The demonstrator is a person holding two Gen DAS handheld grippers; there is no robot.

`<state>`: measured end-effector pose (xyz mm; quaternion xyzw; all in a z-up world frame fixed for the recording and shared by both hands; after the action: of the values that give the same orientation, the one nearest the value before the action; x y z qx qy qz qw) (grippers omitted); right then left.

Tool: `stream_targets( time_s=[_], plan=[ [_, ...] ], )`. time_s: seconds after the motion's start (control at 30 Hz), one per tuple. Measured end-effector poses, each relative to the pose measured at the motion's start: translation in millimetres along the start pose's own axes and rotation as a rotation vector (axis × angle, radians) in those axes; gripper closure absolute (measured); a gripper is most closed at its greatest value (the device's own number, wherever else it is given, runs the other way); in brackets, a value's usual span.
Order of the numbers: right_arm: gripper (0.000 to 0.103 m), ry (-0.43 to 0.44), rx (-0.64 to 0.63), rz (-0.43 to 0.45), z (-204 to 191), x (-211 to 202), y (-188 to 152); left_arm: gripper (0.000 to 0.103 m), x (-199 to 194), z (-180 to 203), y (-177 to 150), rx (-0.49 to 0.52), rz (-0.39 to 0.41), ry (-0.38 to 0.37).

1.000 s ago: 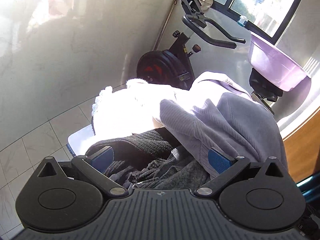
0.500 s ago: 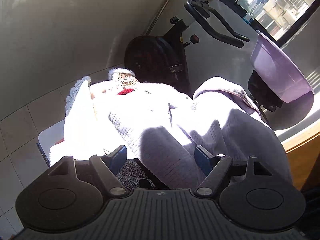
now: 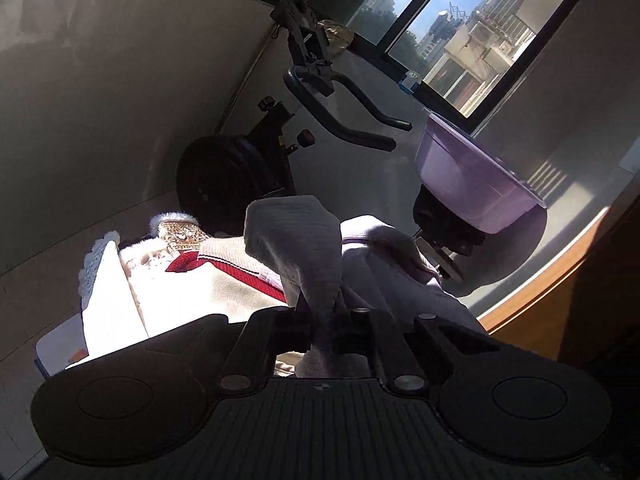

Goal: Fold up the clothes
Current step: 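Close the left gripper on the lilac sweater while the right gripper pinches it too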

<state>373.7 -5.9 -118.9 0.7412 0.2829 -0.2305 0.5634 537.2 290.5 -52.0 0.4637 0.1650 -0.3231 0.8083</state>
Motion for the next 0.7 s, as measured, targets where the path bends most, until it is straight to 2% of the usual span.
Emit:
stream_targets(
  time_s=[0.07, 0.17, 0.27, 0.33, 0.4, 0.57, 0.67, 0.7],
  plan=[
    [0.088, -0.014, 0.015, -0.004, 4, 4, -2, 0.095, -24, 19, -1, 0.067, 0.007, -0.060],
    [0.086, -0.034, 0.039, -0.011, 9, 9, -4, 0.095, -40, 36, -22, 0.141, -0.045, -0.125],
    [0.076, -0.077, 0.010, -0.019, 12, 14, -10, 0.095, -38, 42, -64, 0.157, -0.175, -0.178],
    [0.068, -0.096, -0.007, -0.021, 12, 15, -14, 0.094, -31, 38, -90, 0.118, -0.256, -0.210],
    [0.066, -0.106, -0.010, -0.023, 12, 15, -18, 0.091, -26, 32, -96, 0.111, -0.271, -0.195],
    [0.057, -0.101, 0.008, -0.025, 14, 9, -27, 0.079, -10, 16, -76, 0.113, -0.233, -0.119],
    [0.051, -0.095, 0.008, -0.032, 14, 4, -36, 0.080, 1, 11, -68, 0.129, -0.221, -0.087],
    [0.050, -0.094, 0.002, -0.035, 13, 2, -40, 0.084, 3, 10, -66, 0.131, -0.214, -0.078]
  ],
)
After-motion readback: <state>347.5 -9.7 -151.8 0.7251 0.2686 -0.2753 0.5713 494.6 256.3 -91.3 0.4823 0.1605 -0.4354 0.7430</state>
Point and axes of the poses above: each gripper's, at about its wrist camera, not at the fingertips, and x roughly the way its jaws point, z to its right, y to its top, the point moved 6 cm from there along x, roughly the way its jaws point, and after that the axes turned 2 degrees about y, right-handed, at the moved point
